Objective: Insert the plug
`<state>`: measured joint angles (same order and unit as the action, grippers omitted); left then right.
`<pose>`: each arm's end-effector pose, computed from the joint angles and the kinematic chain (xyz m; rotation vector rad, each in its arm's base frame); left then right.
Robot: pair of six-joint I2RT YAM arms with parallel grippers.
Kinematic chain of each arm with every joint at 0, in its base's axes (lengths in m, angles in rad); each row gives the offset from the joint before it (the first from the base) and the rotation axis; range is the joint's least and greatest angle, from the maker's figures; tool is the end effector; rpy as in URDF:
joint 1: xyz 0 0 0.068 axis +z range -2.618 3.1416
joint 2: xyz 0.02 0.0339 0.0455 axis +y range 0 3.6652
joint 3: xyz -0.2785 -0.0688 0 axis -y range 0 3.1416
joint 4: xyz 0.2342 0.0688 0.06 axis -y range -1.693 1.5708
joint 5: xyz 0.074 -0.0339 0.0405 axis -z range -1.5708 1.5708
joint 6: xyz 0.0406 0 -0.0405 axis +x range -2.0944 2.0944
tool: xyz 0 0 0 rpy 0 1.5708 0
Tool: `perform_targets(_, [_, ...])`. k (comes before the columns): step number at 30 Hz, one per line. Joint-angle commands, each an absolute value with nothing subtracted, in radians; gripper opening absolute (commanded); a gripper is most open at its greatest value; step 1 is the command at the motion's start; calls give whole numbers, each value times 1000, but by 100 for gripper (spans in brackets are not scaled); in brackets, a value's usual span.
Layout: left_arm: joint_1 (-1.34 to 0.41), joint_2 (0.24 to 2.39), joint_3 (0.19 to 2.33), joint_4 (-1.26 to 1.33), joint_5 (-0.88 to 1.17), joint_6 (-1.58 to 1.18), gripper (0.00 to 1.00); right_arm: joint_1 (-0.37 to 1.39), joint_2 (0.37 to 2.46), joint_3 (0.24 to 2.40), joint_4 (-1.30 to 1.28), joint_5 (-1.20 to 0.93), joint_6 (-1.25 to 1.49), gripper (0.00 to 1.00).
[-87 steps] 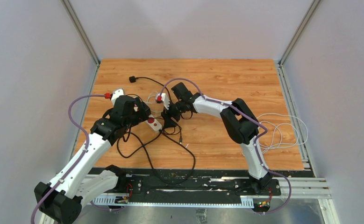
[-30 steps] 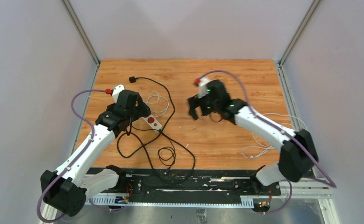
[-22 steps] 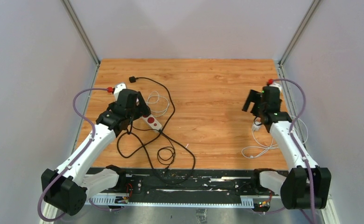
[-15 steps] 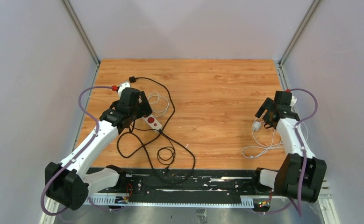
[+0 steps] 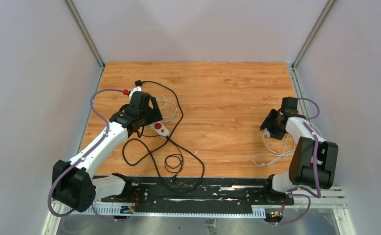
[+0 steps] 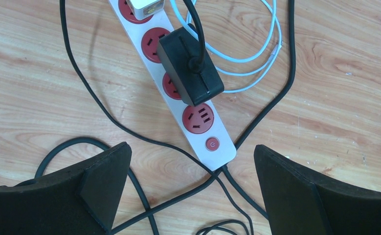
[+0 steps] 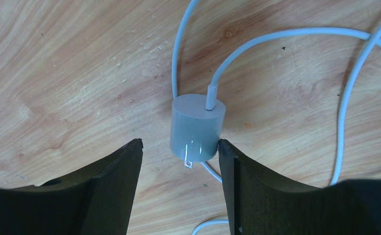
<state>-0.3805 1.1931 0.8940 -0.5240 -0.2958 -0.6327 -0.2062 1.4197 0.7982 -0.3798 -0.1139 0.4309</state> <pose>0.2231 -0.0765 0.2780 -0.4315 2.3127 -0.1411 0.2604 -0.0498 0.2050 0.7668 2.4626 0.2307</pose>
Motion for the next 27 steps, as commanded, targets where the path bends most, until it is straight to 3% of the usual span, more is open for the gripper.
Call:
perform_targets(1, [-371,1174,909,-500,-273,-617,100,-215,1426,767,-354,-100,443,63])
perform_targets(6, [-371,1171,910,-503,-256,-621,100,-216,1452,760,-325,-47,435,62])
perform_targets(11, [-371,1162,905,-502,-246,-627,100,-216,1472,757,-286,-35,420,54])
perform_targets(17, [-370,1156,914,-516,-239,-622,100,-215,1389,733,-248,-66,375,21])
perform_targets(22, [-370,1159,946,-539,-202,-598,100,-168,1220,738,-231,-130,292,13])
perform_targets(27, [-370,1139,980,-483,-18,-571,100,31,1078,744,-118,-286,47,9])
